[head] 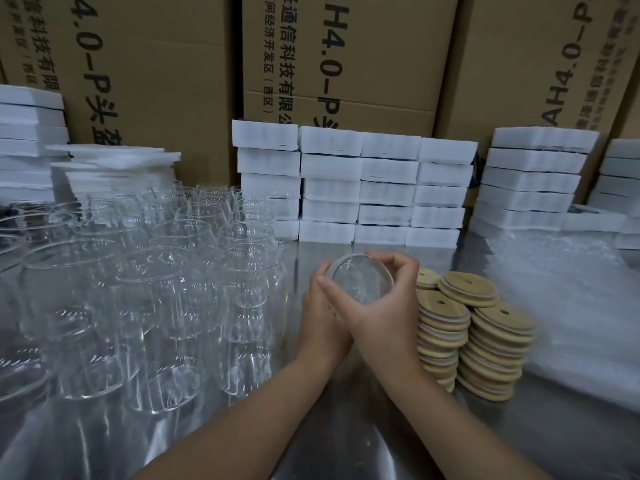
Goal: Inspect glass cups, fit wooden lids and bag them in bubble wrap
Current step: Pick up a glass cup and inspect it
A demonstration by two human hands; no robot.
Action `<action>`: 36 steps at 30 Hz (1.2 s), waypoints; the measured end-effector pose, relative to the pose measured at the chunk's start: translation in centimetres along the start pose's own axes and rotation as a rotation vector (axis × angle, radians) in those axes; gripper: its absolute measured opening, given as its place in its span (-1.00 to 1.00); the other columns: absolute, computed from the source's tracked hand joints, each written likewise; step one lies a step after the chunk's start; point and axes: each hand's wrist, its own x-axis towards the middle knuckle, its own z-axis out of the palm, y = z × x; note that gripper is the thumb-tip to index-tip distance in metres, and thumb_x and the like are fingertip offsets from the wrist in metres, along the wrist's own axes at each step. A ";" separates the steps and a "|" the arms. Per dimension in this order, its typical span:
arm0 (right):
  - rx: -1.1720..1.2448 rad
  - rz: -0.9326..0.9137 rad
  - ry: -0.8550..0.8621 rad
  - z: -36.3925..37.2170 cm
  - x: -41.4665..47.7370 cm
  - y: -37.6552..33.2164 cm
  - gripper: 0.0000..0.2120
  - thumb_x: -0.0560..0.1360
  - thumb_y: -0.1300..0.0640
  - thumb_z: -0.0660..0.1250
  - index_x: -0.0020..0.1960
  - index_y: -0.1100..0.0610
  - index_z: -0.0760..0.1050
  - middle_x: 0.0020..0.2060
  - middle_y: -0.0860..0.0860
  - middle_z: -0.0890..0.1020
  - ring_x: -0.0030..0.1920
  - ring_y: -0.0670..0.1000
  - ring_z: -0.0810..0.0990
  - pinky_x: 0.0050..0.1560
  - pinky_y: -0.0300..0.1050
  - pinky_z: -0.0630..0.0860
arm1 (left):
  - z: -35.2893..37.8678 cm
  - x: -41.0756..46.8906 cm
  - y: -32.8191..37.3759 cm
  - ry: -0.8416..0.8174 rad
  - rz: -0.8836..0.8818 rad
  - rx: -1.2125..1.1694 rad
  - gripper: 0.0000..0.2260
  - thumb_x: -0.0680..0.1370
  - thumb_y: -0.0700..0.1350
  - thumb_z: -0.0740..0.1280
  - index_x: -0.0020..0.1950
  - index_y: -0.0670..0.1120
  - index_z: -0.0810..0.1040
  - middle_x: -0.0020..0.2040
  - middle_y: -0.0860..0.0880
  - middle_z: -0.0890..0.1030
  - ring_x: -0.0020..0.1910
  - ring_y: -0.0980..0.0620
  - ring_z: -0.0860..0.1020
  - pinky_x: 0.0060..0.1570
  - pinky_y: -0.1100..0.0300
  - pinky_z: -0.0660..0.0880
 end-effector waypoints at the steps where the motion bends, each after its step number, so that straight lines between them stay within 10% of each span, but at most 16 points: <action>1: 0.009 0.011 0.011 0.0 0.0 -0.1 -0.39 0.17 0.04 0.64 0.04 -0.01 0.32 0.03 -0.02 0.52 0.14 -0.01 0.53 0.22 0.03 0.46 | -0.1 0.0 0.0 -0.006 0.046 0.014 -0.28 0.33 0.22 0.25 0.40 -0.14 0.39 0.23 -0.08 0.55 0.26 -0.09 0.52 0.25 0.01 0.48; 4: 0.044 0.044 0.039 -0.2 0.1 -0.2 -0.46 0.21 -0.01 0.61 0.01 0.05 0.35 -0.02 -0.01 0.53 0.09 0.00 0.54 0.20 0.03 0.46 | -0.2 -0.4 -0.1 -0.024 0.048 0.010 -0.24 0.27 0.25 0.27 0.41 -0.07 0.38 0.31 -0.12 0.52 0.30 -0.09 0.49 0.30 -0.07 0.43; 9: 0.191 0.092 0.057 -0.6 0.1 -0.6 -0.65 0.33 -0.09 0.46 -0.06 0.04 0.39 -0.09 -0.07 0.57 0.00 -0.12 0.56 0.17 -0.12 0.49 | -0.4 -1.0 -0.9 -0.004 0.053 0.018 -0.18 0.32 -0.25 0.56 0.48 -0.02 0.23 0.45 -0.05 0.35 0.44 0.03 0.33 0.42 0.14 0.29; 16: 0.296 0.101 0.046 -0.2 0.5 0.3 -0.91 0.60 0.12 0.24 -0.08 0.03 0.44 -0.14 -0.13 0.65 -0.02 -0.13 0.61 0.08 -0.13 0.50 | -0.3 -0.9 -0.2 0.034 0.054 -0.105 0.01 0.07 0.01 0.58 0.46 -0.12 0.27 0.39 -0.14 0.42 0.37 -0.08 0.45 0.36 -0.07 0.40; 20: 0.344 0.094 0.036 -0.2 0.4 0.7 -0.84 0.54 0.05 0.15 -0.02 0.00 0.50 -0.08 -0.14 0.65 0.04 -0.08 0.60 0.12 -0.03 0.50 | -0.3 -0.9 -0.7 0.049 0.007 -0.131 -0.07 0.14 -0.10 0.67 0.40 -0.04 0.25 0.16 0.03 0.58 0.05 0.27 0.60 0.06 0.32 0.54; 28: 0.327 0.045 -0.096 -0.2 -0.1 1.1 -0.64 0.50 0.00 0.15 0.26 0.05 0.43 0.19 -0.03 0.57 0.28 -0.02 0.49 0.33 0.14 0.39 | -0.3 -1.0 -0.3 0.035 0.040 -0.251 -0.45 0.18 -0.04 0.51 0.07 0.27 0.37 -0.24 0.25 0.65 -0.46 0.30 0.53 -0.39 0.48 0.42; 32: 0.218 -0.041 -0.146 -0.2 -0.4 1.2 -0.47 0.41 -0.01 0.19 0.36 0.10 0.32 0.29 0.00 0.46 0.34 -0.10 0.41 0.33 -0.08 0.39 | -0.5 -1.0 0.0 -0.008 0.072 -0.206 -0.45 0.29 -0.08 0.51 0.10 0.34 0.34 -0.17 0.55 0.54 -0.21 0.39 0.61 -0.25 0.51 0.45; 36: 0.139 -0.055 -0.128 0.0 -0.6 0.9 -0.36 0.37 -0.09 0.28 0.37 0.17 0.29 0.28 0.04 0.45 0.34 -0.04 0.41 0.34 0.07 0.38 | -1.2 -1.1 0.6 -0.009 0.077 -0.071 -0.15 0.26 0.17 0.46 0.50 0.18 0.18 0.24 0.23 0.50 0.03 0.41 0.51 -0.09 0.57 0.37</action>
